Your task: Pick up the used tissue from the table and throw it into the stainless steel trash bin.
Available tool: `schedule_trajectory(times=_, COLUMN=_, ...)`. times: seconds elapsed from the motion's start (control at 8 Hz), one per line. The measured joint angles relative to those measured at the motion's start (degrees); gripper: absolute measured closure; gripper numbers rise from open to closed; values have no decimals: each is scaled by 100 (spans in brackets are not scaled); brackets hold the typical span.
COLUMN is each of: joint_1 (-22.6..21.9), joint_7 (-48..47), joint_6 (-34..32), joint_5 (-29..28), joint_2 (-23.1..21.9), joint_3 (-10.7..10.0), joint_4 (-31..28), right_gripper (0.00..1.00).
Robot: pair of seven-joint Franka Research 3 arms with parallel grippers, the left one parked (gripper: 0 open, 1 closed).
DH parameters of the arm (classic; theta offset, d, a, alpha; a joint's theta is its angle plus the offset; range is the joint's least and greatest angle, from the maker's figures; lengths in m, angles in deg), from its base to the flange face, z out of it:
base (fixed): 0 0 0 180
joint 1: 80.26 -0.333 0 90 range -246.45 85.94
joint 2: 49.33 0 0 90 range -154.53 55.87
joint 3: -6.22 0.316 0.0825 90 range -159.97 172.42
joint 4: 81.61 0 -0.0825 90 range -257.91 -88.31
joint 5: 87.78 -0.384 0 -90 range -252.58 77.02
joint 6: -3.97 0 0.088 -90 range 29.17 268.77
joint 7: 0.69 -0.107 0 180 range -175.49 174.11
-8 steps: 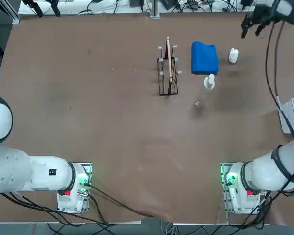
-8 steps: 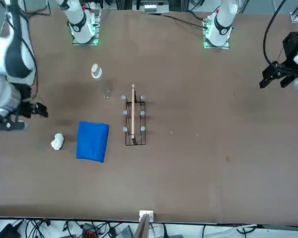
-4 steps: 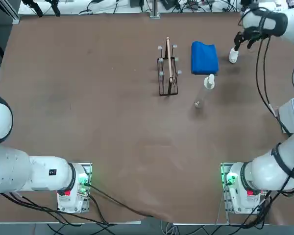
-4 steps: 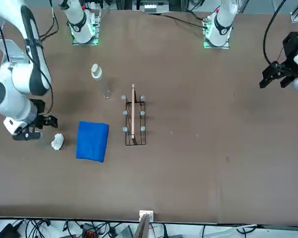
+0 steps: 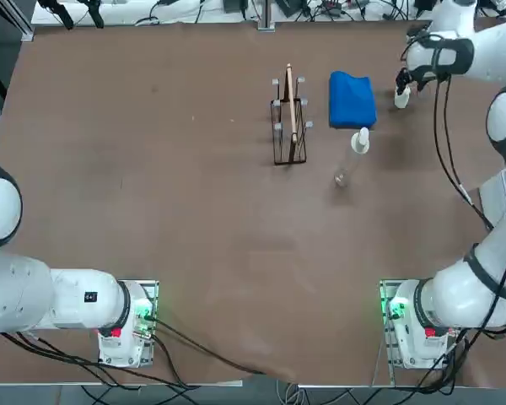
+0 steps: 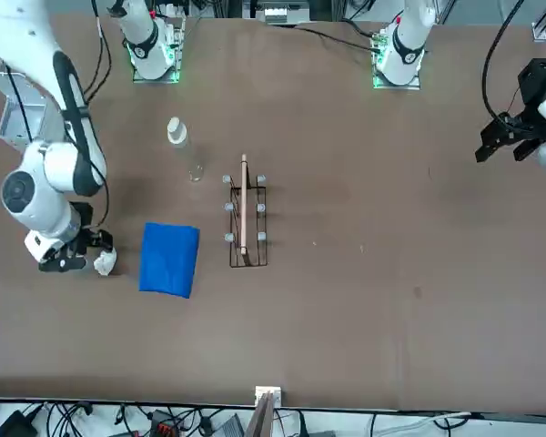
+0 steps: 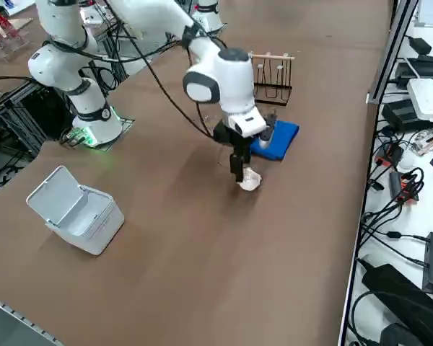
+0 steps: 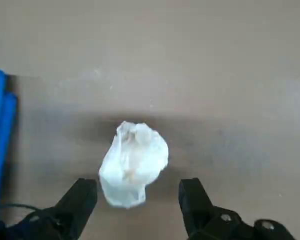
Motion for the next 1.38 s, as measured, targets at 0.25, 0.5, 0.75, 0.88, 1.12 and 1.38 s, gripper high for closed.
schedule_trajectory(times=0.25, joint_1=-1, joint_7=-2, joint_6=130, joint_5=-2, joint_2=147, joint_3=1, joint_4=11, right_gripper=0)
schedule_trajectory(times=0.5, joint_1=-1, joint_7=-2, joint_6=299, joint_5=-2, joint_2=187, joint_3=3, joint_4=12, right_gripper=0)
schedule_trajectory(times=0.75, joint_1=-4, joint_7=-2, joint_6=600, joint_5=-2, joint_2=341, joint_3=9, joint_4=11, right_gripper=4)
schedule_trajectory(times=0.88, joint_1=-12, joint_7=-2, joint_6=669, joint_5=-2, joint_2=404, joint_3=12, joint_4=11, right_gripper=4)
schedule_trajectory(times=1.12, joint_1=-20, joint_7=-1, joint_6=684, joint_5=-2, joint_2=426, joint_3=13, joint_4=12, right_gripper=11)
schedule_trajectory(times=1.38, joint_1=-21, joint_7=4, joint_6=589, joint_5=-2, joint_2=339, joint_3=19, joint_4=8, right_gripper=50)
